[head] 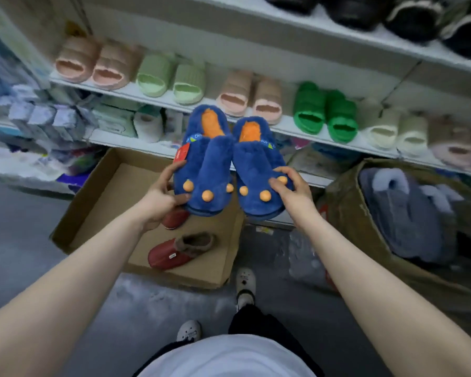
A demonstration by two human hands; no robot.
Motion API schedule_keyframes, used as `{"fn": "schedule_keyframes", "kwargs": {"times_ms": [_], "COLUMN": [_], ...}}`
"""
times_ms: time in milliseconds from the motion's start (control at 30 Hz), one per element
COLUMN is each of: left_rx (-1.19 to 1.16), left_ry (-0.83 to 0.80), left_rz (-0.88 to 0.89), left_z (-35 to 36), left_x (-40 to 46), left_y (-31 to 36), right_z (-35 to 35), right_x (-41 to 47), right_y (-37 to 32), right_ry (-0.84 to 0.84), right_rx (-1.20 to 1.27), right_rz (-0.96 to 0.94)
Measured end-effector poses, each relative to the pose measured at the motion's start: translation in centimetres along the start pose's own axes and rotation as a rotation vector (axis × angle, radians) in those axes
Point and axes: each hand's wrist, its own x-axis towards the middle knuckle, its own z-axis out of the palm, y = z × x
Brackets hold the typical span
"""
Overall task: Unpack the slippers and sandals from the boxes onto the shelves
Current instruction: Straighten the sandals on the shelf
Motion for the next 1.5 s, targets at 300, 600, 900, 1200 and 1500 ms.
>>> {"fn": "schedule_keyframes", "kwargs": {"times_ms": [300, 600, 900, 1200, 1500], "left_rx": [0.088, 0.101, 0.177, 0.118, 0.104], "left_ry": [-0.446, -0.752, -0.899, -0.933, -0.968], "left_rz": [0.115, 0.16, 0.223, 0.247, 0.287], "left_z": [12.6, 28.0, 46.7, 66.5, 82.6], "left_x": [-0.7, -2.8, -6.0, -8.1, -6.9], "left_y": [5.7, 8.2, 9.4, 9.3, 11.1], "right_z": [-13.0, -25.7, -40.4, -58.8, -74.2], "right_x": [-10.1, -18.8, -24.2, -26.8, -24.5], "right_y": [0.2, 1.7, 5.7, 10.1, 13.4], "right_ry": [0.411, 0.717, 0.931, 0.971, 0.999], "right_rx": [-0.087, -0.047, 0.004, -0.076, -0.038], "right_rz": [0.024, 0.062, 0.068, 0.047, 0.01]}}
